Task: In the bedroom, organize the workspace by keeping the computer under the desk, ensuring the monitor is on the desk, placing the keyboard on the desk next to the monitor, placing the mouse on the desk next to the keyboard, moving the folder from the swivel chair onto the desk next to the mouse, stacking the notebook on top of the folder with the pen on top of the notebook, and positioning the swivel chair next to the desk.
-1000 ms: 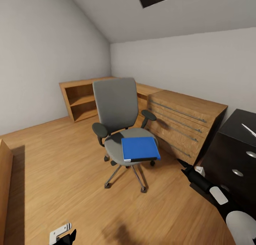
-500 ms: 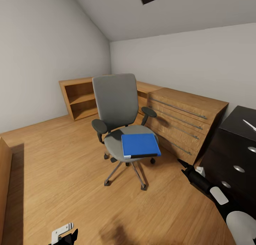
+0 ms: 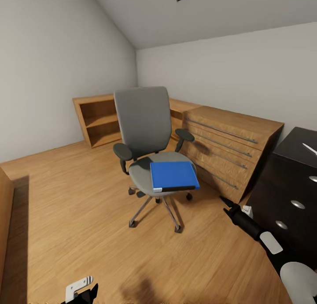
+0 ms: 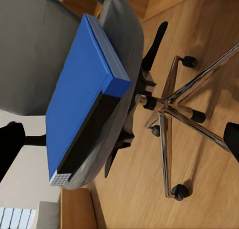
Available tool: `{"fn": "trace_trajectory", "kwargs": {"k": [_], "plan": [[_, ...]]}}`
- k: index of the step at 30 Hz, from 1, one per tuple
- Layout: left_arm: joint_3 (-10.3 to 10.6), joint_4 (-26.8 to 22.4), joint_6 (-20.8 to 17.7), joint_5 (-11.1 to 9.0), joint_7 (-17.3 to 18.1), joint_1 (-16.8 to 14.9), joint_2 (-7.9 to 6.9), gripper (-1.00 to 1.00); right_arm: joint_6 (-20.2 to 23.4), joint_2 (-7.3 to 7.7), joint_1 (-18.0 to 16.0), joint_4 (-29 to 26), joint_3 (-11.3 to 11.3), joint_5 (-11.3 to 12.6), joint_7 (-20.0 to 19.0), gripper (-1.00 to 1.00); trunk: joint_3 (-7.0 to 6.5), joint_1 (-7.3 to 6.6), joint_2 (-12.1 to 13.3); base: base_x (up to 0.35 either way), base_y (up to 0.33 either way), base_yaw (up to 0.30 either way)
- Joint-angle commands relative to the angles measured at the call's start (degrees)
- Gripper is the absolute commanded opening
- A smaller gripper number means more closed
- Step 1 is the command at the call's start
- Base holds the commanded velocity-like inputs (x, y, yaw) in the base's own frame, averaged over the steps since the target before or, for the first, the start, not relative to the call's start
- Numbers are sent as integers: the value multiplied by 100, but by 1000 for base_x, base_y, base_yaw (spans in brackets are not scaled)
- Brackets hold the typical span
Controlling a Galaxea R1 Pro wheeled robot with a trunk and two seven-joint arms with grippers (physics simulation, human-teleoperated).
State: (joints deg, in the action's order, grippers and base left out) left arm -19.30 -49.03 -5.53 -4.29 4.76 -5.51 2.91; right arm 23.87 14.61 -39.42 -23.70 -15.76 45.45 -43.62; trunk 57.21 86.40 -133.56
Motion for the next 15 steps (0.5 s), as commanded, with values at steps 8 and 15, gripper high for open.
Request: {"fn": "trace_trajectory", "kwargs": {"k": [8, 15], "plan": [[-30, -10, -45, -45, 52, -3, 8, 100, 47, -2, -4, 5, -14, 14, -113, 100, 149, 175, -325, 0, 0, 0], [-29, -11, -45, -45, 52, -3, 1, 100, 40, -16, -4, 9, -15, 1, -128, 100, 275, 329, -605, 0, 0, 0]]}}
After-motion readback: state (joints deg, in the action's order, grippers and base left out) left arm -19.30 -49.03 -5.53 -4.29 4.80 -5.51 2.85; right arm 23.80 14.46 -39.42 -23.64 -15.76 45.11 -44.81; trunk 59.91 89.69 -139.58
